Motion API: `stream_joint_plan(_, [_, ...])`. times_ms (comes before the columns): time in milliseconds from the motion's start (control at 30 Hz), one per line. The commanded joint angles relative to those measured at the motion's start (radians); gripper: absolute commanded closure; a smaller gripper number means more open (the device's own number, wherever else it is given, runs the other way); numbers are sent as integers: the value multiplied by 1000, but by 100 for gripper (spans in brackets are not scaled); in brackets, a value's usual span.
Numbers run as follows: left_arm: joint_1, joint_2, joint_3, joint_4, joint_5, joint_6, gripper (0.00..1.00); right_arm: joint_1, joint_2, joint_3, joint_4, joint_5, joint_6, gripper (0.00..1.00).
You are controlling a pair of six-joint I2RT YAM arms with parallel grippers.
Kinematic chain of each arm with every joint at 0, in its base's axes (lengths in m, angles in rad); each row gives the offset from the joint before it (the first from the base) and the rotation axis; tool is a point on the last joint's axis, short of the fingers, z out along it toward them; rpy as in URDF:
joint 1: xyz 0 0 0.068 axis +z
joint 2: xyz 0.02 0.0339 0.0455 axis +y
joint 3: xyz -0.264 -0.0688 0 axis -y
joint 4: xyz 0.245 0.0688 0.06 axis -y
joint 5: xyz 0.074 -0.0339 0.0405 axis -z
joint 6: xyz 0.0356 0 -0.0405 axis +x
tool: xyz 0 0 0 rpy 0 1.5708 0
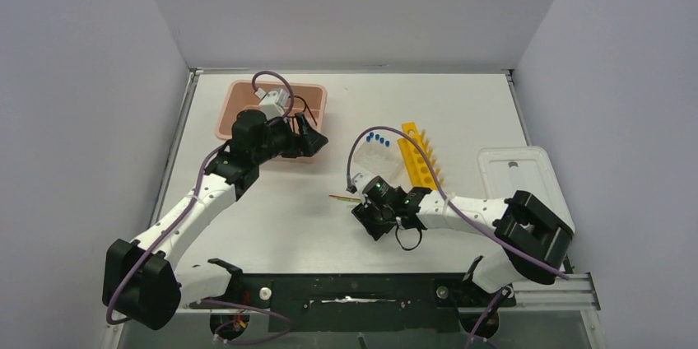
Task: Organize the chemistry lab equipment
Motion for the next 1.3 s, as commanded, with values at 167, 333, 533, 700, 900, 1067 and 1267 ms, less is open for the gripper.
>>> stream_joint_plan(167, [10, -44, 8, 71, 27, -7, 23, 2, 34, 65, -8, 72, 4, 55])
stream_joint_plan(333, [12, -38, 12, 68, 38, -9, 23, -11, 64, 82, 0, 85, 9, 59])
stream_joint_plan(533, [15, -26, 17, 62, 50, -10, 23, -49, 80, 93, 35, 60, -7, 65])
stream_joint_plan(700, [15, -31, 14, 62, 47, -9, 23, -47, 70, 97, 21, 70, -14, 54])
stream_joint_plan(900, [16, -24, 11, 70, 54, -11, 23, -39, 40, 95, -11, 78, -4, 44])
stream_joint_plan(1067, [18, -22, 8, 78, 62, -16, 23, -32, 37, 81, -27, 88, 14, 51])
stream_joint_plan(1267, [20, -19, 4, 85, 66, -21, 23, -25, 26, 63, -28, 88, 40, 58])
